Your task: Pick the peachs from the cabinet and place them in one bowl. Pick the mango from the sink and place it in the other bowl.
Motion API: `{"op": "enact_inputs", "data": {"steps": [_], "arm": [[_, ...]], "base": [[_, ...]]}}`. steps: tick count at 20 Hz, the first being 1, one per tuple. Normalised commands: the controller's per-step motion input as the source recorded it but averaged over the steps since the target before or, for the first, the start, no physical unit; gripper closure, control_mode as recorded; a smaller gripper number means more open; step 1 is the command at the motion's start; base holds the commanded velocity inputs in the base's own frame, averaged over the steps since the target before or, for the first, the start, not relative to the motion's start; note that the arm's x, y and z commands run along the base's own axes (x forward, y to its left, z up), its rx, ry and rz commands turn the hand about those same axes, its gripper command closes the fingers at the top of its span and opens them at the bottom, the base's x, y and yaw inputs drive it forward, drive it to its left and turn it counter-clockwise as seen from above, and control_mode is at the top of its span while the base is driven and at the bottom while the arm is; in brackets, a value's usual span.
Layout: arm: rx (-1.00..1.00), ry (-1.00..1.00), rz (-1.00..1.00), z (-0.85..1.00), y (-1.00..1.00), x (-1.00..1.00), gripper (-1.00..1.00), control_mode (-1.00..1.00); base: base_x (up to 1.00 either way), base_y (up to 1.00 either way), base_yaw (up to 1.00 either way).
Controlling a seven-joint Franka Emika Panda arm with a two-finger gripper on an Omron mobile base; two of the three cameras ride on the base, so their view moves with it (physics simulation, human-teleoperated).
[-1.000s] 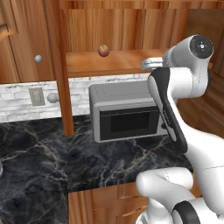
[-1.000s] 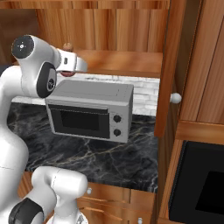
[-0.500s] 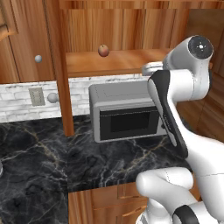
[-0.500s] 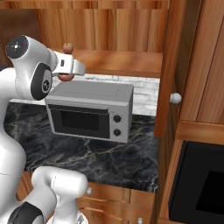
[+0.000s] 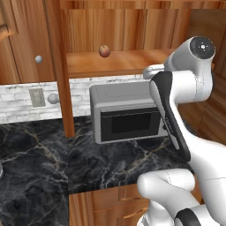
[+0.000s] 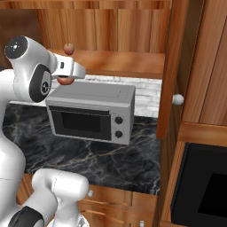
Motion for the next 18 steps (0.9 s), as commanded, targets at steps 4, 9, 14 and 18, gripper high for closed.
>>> {"op": "enact_inputs", "data": {"steps": [4, 9, 14, 18], "arm": [[0.00, 0.00, 0.00, 0.00, 0.00, 0.00, 1.00, -1.00], [0.00, 0.00, 0.00, 0.00, 0.00, 0.00, 1.00, 1.00], [0.00, 0.00, 0.00, 0.00, 0.00, 0.00, 1.00, 1.00], [0.00, 0.00, 0.00, 0.00, 0.00, 0.00, 1.00, 1.00]], "base": [[0.00, 0.00, 0.00], [-0.19, 0.00, 0.00], [-0.48, 0.00, 0.00], [-0.53, 0.00, 0.00]]}}
